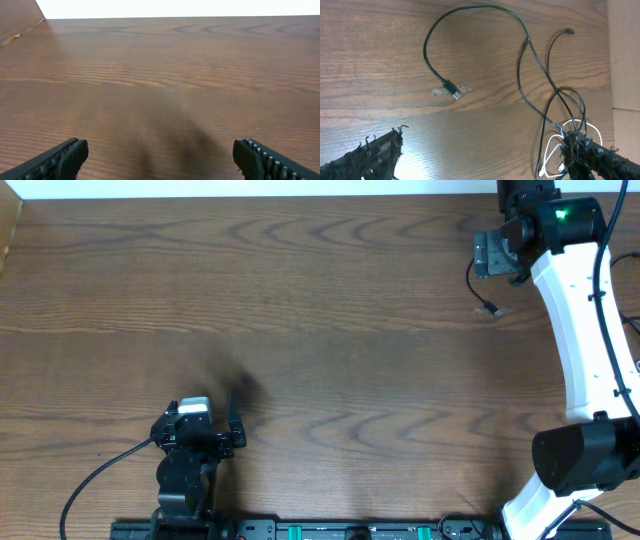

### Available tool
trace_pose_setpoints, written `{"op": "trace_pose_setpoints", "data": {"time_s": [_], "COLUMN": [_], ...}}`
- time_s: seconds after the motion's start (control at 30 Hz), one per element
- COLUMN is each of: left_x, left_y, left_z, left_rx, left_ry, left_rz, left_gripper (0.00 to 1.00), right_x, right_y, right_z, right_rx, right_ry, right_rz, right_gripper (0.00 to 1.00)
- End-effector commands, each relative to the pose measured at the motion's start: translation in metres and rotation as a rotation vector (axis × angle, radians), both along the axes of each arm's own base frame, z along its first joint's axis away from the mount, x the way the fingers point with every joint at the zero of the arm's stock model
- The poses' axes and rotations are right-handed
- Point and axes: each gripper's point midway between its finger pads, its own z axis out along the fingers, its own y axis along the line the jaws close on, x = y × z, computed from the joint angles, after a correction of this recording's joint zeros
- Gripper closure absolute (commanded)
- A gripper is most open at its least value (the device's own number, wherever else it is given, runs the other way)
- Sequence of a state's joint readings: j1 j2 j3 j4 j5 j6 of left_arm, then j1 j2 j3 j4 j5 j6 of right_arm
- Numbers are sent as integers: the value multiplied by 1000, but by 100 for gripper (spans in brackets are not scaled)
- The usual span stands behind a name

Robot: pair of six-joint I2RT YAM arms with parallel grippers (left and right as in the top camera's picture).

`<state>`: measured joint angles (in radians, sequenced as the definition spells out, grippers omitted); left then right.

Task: Untangle cables

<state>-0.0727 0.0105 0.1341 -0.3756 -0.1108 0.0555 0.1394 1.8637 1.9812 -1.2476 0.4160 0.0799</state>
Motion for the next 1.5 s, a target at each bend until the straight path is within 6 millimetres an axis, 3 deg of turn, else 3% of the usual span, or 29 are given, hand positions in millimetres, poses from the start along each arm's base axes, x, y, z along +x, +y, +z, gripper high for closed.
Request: {"op": "trace_pose_setpoints", "data": {"time_s": [0.0,0.4,0.93,1.27,1.47], "left_x": [-2,-10,-35,-34,-21], "left_y": [2,-8,-6,-14,-15], "left_z": [-12,-23,-57,-57,-37], "left_rx": [1,-32,-24,-103,-106], "left_ry": [32,102,286,281,182], "left_rz": [12,-39,-37,-50,-55], "left_gripper": [2,2,2,2,2], "right_x": [-1,-1,-1,-1,-1], "right_y": [0,0,3,3,3], "right_z": [6,6,6,6,6], "right_rx": [1,0,0,1,1], "right_ry": [-21,-20,-20,-20,-20], "right_rz": [-14,-14,-7,-6,-8], "right_gripper": [1,1,1,1,1]}}
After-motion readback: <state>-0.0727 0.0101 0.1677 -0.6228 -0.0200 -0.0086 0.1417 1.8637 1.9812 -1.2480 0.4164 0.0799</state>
